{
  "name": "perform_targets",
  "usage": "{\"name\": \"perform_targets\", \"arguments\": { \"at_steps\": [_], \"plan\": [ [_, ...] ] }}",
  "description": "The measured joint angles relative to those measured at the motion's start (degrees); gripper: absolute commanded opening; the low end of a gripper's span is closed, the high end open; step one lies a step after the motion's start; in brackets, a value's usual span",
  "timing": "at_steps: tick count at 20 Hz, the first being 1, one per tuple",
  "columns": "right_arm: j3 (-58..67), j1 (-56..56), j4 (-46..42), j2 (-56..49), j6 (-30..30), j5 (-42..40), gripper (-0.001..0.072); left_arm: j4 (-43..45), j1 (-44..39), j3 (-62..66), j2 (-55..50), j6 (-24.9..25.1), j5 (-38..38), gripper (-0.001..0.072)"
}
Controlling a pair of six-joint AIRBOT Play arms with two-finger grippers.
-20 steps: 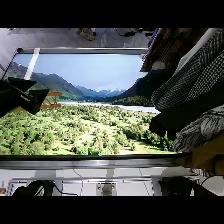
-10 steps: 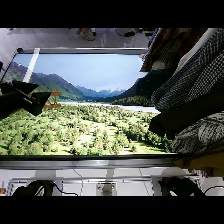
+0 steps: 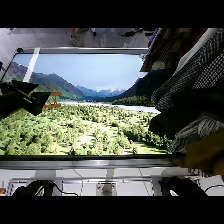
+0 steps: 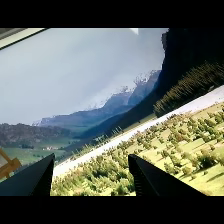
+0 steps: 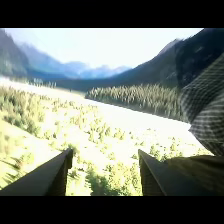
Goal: Fold the clothes and pants, and hang the long-sleeved shirts on hangers.
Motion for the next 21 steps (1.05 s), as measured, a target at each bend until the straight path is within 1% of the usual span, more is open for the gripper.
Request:
{"name": "perform_targets", "arguments": {
  "at_steps": [4,7,12,21],
  "plan": [
    [-1.22,-0.11,1.73,-10.51,-6.23,4.59,0.0518,0.00,0.00,0.00,-0.02,0.00,-0.04,0.0553],
    [-1.53,-0.17,2.10,-15.63,-8.87,5.66,0.0518,0.00,0.00,0.00,0.00,0.02,-0.07,0.0553],
    [-1.60,-0.17,2.03,-18.45,-9.77,2.36,0.0518,0.00,0.00,0.00,-0.02,0.02,-0.09,0.0552],
    [-1.60,-0.17,1.68,-19.15,-10.05,1.46,0.0518,0.00,0.00,0.00,0.00,0.02,-0.09,0.0553]
  ]
}}
